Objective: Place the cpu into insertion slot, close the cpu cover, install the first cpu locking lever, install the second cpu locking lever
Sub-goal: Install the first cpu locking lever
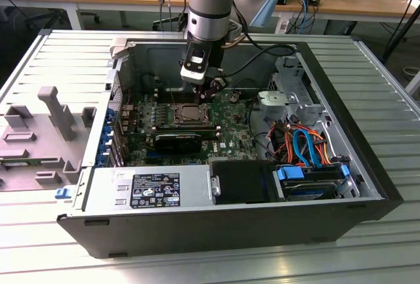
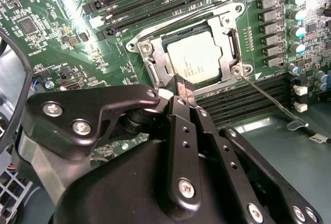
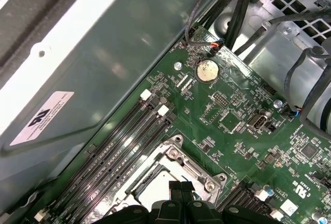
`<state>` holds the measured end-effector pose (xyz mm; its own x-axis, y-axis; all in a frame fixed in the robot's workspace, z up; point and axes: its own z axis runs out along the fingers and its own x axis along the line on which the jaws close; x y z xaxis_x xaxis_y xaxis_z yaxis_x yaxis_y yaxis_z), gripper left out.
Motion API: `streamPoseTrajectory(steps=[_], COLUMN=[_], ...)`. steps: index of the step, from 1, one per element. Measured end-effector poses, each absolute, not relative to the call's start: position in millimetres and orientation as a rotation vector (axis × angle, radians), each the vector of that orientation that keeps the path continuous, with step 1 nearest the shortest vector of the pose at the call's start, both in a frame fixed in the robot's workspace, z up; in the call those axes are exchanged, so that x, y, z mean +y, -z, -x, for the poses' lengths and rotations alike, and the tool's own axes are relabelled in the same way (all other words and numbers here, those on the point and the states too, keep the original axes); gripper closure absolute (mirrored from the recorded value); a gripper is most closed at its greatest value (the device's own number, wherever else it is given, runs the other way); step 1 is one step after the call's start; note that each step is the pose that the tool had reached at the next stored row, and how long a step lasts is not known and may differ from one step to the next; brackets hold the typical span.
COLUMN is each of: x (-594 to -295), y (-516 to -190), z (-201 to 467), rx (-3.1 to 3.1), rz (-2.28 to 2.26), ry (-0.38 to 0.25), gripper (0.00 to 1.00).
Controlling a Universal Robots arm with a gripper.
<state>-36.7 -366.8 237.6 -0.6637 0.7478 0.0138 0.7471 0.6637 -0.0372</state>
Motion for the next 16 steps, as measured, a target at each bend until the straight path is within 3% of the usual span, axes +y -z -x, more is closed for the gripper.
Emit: streamPoseTrajectory(steps=[16], x=[-366.8], y=[-237.6], z=[36.7], rx=[-2.852], rz=[1.243], ry=[-0.036], gripper=[0.89])
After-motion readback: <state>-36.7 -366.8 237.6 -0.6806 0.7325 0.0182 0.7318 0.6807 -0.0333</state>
